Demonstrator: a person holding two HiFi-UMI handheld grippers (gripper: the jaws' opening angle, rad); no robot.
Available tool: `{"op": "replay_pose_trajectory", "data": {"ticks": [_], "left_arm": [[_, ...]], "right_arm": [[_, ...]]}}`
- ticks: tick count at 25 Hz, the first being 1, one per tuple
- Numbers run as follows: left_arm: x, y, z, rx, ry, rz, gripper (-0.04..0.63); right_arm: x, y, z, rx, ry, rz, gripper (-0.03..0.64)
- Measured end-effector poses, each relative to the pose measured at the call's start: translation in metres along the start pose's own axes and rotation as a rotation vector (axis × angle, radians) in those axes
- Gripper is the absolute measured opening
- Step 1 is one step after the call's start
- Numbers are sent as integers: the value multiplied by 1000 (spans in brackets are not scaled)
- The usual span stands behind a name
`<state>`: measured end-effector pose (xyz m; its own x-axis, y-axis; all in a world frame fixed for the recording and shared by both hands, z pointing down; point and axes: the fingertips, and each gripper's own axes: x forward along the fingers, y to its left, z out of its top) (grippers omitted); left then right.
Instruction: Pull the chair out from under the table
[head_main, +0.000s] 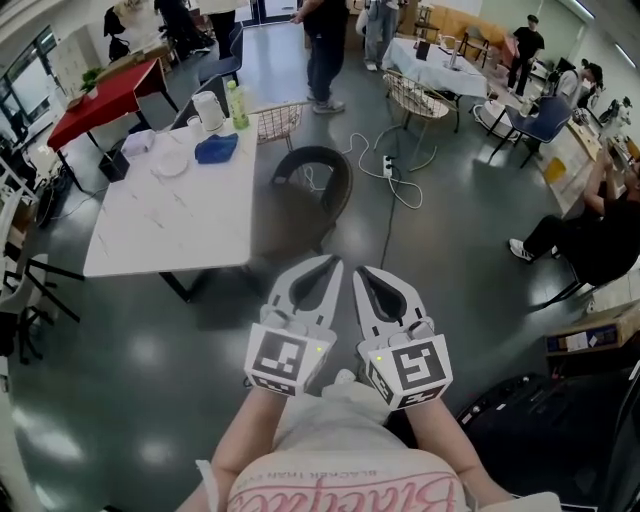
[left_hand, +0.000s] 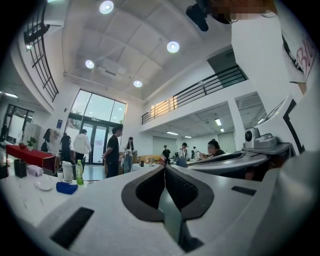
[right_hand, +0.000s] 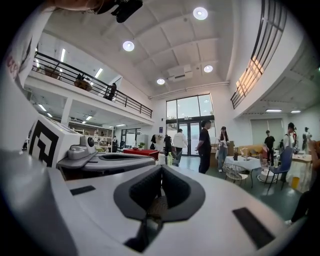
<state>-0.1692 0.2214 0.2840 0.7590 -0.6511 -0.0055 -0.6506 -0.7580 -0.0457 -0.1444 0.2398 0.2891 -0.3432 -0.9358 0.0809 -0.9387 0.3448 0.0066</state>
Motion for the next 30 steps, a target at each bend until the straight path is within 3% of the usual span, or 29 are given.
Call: {"op": "replay_pose_trajectory", "data": {"ticks": [8, 17, 30], "left_arm": [[47, -6, -13, -17, 26, 37, 5], [74, -2, -20, -8, 53, 50, 5], [144, 39, -34, -32, 69, 45, 5]], "right_arm": [[14, -52, -10, 30, 23, 34, 5], [29, -78, -14, 71, 17, 45, 5], [84, -132, -21, 78, 41, 30, 5]]}}
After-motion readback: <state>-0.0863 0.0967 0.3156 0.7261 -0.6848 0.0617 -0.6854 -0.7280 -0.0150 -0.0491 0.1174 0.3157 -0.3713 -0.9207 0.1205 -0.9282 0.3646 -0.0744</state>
